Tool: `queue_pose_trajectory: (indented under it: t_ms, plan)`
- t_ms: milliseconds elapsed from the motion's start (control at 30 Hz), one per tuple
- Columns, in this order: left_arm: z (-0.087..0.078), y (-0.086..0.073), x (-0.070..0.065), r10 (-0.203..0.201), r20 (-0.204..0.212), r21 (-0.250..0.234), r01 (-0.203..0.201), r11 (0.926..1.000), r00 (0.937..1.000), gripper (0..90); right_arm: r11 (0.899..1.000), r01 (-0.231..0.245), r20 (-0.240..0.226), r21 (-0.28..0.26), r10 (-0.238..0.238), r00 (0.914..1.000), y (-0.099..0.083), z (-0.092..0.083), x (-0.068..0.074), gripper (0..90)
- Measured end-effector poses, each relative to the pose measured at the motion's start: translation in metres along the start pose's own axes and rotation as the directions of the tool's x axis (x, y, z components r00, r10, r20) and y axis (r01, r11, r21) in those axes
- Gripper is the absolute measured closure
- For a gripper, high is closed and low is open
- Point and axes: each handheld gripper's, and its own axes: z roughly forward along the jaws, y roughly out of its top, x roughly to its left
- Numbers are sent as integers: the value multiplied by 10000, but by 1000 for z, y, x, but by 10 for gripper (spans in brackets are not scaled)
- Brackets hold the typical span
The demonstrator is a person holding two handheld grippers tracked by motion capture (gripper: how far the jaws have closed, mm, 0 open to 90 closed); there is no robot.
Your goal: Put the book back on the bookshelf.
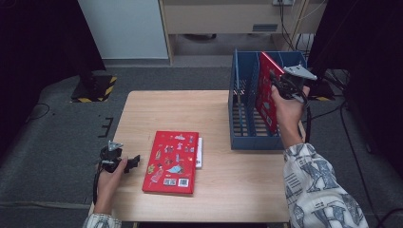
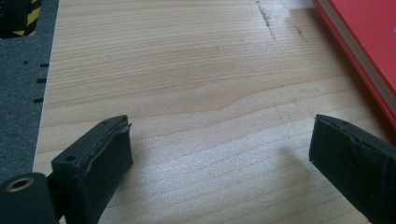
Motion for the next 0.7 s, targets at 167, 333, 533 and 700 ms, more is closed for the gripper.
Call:
queue_pose_trajectory:
  t_ms: [167,333,533,700]
  plan:
    - [0,0,0,-13,8,-15,13,10000,10000,56,10000,-47,-23,-82,46,10000,-2,4,3,797]
    - [0,0,0,-3,20,-11,3,10000,10000,56,9998,-138,43,-107,139,9999,-9,7,5,797]
    - [0,0,0,17,-7,-1,-17,10000,10000,56,9994,-343,65,-66,344,9994,-24,11,2,797]
    - [0,0,0,49,-14,20,-49,10000,10000,56,9990,-454,86,10,454,9989,-33,14,2,797]
